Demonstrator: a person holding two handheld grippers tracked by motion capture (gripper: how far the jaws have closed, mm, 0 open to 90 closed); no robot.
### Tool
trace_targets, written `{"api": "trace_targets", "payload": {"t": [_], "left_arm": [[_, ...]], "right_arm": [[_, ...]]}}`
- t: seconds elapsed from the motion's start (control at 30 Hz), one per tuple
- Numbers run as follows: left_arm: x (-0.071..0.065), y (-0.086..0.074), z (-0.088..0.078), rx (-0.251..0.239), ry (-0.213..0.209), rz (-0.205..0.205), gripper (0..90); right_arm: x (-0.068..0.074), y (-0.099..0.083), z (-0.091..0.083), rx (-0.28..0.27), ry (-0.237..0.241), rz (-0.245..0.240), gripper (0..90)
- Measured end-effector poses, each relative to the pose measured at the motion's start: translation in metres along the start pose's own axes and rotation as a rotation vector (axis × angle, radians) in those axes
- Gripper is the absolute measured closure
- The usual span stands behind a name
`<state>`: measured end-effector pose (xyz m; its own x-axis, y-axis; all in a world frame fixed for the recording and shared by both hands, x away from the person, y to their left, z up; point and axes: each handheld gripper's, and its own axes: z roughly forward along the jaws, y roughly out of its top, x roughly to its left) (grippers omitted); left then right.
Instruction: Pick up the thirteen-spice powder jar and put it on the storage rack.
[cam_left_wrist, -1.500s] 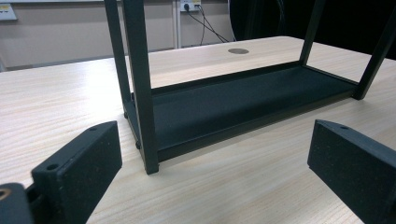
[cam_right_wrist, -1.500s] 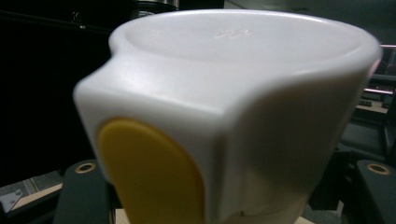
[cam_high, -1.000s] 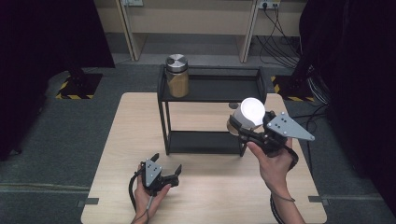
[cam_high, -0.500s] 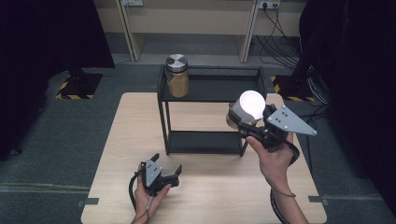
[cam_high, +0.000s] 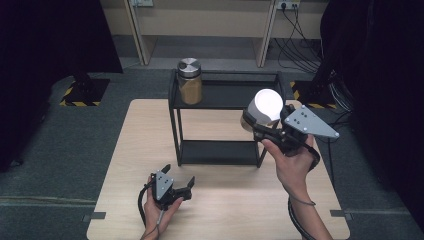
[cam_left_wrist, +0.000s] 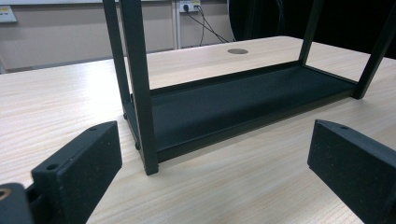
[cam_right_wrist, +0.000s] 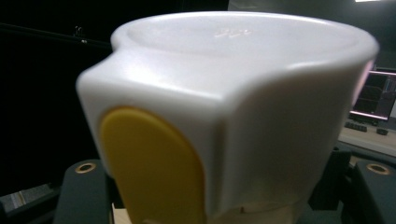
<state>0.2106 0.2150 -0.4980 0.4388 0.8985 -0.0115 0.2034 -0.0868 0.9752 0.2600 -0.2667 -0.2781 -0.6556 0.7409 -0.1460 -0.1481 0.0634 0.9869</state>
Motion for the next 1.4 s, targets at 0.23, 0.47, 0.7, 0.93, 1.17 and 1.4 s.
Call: {"api": "trace_targets", "payload": {"t": [0.23, 0.47, 0.7, 0.93, 1.17, 1.4], "left_arm": [[0.0, 0.0, 0.0, 0.0, 0.0, 0.001, 2.1], [0.0, 0.0, 0.0, 0.001, -0.001, -0.001, 2.2], [0.0, 0.0, 0.0, 0.001, -0.002, 0.0, 2.2], [0.001, 0.0, 0.0, 0.002, -0.003, 0.0, 2.1], [0.001, 0.001, 0.0, 0.005, -0.005, 0.0, 2.1], [0.001, 0.001, 0.0, 0.005, -0.006, -0.002, 2.1]], "right_arm": [[-0.002, 0.011, 0.005, -0.014, -0.007, -0.009, 30.8], [-0.006, 0.015, 0.011, -0.016, -0.018, -0.003, 30.8], [-0.011, 0.02, 0.02, -0.017, -0.034, 0.005, 30.8], [-0.014, 0.026, 0.033, 0.002, -0.053, 0.006, 30.8], [-0.021, 0.028, 0.044, 0.03, -0.065, 0.014, 30.8], [-0.025, 0.032, 0.056, 0.052, -0.073, 0.022, 30.8]]}}
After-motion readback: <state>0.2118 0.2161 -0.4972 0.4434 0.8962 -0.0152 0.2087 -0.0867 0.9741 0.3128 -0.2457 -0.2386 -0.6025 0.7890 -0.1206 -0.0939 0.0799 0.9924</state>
